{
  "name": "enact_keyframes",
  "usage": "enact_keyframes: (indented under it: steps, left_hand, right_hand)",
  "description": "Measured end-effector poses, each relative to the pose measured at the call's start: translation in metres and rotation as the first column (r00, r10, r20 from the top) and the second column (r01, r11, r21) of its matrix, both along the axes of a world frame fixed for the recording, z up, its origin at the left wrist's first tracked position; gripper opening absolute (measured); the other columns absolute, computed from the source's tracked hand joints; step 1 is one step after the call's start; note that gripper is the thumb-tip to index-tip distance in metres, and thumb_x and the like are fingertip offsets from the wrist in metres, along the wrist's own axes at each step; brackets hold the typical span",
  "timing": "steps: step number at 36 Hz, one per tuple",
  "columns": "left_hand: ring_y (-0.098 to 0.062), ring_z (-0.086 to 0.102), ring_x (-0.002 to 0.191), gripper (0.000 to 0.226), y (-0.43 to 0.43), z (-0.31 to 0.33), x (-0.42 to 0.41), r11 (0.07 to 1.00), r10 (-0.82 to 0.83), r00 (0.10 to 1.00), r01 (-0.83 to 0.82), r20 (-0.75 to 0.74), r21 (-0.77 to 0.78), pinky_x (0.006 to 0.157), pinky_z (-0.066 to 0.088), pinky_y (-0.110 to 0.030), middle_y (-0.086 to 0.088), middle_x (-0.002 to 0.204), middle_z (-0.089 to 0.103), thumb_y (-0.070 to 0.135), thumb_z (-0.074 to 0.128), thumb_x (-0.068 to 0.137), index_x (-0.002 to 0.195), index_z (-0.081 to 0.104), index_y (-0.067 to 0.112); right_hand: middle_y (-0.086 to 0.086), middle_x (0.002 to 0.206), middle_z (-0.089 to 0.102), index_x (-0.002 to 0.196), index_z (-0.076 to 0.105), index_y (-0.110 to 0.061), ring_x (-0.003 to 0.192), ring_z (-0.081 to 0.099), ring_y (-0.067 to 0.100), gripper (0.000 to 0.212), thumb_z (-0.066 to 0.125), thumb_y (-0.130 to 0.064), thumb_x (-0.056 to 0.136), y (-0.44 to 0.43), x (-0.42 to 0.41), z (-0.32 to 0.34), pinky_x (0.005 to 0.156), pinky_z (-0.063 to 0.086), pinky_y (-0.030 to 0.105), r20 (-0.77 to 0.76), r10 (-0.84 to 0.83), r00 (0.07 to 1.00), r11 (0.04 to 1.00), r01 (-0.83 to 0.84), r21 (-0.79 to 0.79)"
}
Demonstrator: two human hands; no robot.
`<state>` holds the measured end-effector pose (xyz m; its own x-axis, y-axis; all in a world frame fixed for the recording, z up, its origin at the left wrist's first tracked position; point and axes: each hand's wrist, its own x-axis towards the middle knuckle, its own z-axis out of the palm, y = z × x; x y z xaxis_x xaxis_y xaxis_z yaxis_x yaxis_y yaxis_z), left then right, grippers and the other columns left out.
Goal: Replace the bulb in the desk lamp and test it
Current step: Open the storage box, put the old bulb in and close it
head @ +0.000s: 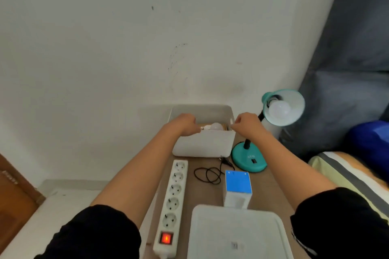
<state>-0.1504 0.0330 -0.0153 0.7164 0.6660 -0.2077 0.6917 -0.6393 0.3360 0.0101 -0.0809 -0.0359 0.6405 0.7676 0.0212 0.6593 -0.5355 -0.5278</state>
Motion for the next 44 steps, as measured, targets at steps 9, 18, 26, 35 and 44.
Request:
enact_keyframes:
  steps: [9, 18, 26, 35, 44]
  left_hand:
    - [-0.025, 0.052, 0.083, 0.023, -0.102, -0.055, -0.062, 0.995, -0.038, 0.998, 0.034, -0.044, -0.092, 0.069, 0.041, -0.029, -0.010, 0.088, 0.055, 0.027, 0.054, 0.092, 0.086, 0.057, 0.005]
    - [-0.029, 0.050, 0.117, 0.045, -0.166, -0.147, -0.096, 0.995, -0.035, 0.985, 0.018, -0.167, -0.103, 0.091, 0.042, -0.033, -0.015, 0.133, 0.048, 0.029, 0.047, 0.095, 0.129, 0.046, 0.001]
    - [-0.030, 0.043, 0.118, 0.042, -0.193, -0.201, -0.114, 0.994, 0.097, 0.991, -0.101, -0.093, -0.043, 0.092, 0.038, -0.033, -0.016, 0.134, 0.037, 0.026, 0.045, 0.093, 0.126, 0.042, 0.000]
    - [-0.032, 0.031, 0.127, 0.050, -0.201, -0.214, -0.108, 0.968, 0.241, 0.968, -0.235, 0.065, -0.088, 0.105, 0.029, -0.037, -0.018, 0.138, 0.031, 0.025, 0.048, 0.092, 0.130, 0.035, -0.005]
    - [-0.033, 0.037, 0.122, 0.038, -0.209, -0.222, -0.099, 0.867, 0.488, 0.837, -0.431, 0.249, -0.248, 0.099, 0.035, -0.033, -0.017, 0.131, 0.036, 0.018, 0.064, 0.082, 0.114, 0.051, 0.003]
  right_hand:
    - [0.019, 0.101, 0.065, 0.096, 0.064, 0.003, 0.096, 0.061, 0.030, 0.022, 0.054, -0.012, 0.084, -0.106, -0.045, -0.044, 0.079, 0.052, 0.037, -0.030, -0.097, 0.995, 0.992, 0.094, -0.087]
    - [0.002, 0.061, 0.034, 0.059, 0.035, -0.012, 0.058, 0.039, 0.019, 0.031, 0.051, -0.016, 0.086, -0.191, -0.074, -0.121, 0.044, 0.024, 0.024, -0.055, -0.221, 0.974, 0.952, 0.204, -0.227]
    - [0.018, 0.113, 0.059, 0.104, 0.058, -0.002, 0.099, 0.057, 0.030, 0.027, 0.055, -0.022, 0.086, -0.230, -0.085, -0.170, 0.071, 0.042, 0.031, -0.051, -0.241, 0.969, 0.936, 0.218, -0.278]
    - [0.018, 0.115, 0.059, 0.115, 0.056, 0.000, 0.101, 0.057, 0.031, 0.039, 0.061, -0.021, 0.083, -0.233, -0.084, -0.185, 0.074, 0.045, 0.031, -0.139, -0.354, 0.925, 0.929, 0.331, -0.165]
    - [0.018, 0.110, 0.065, 0.111, 0.061, 0.002, 0.103, 0.058, 0.031, 0.038, 0.071, -0.012, 0.077, -0.246, -0.094, -0.200, 0.080, 0.041, 0.030, -0.313, -0.425, 0.849, 0.865, 0.483, 0.135]
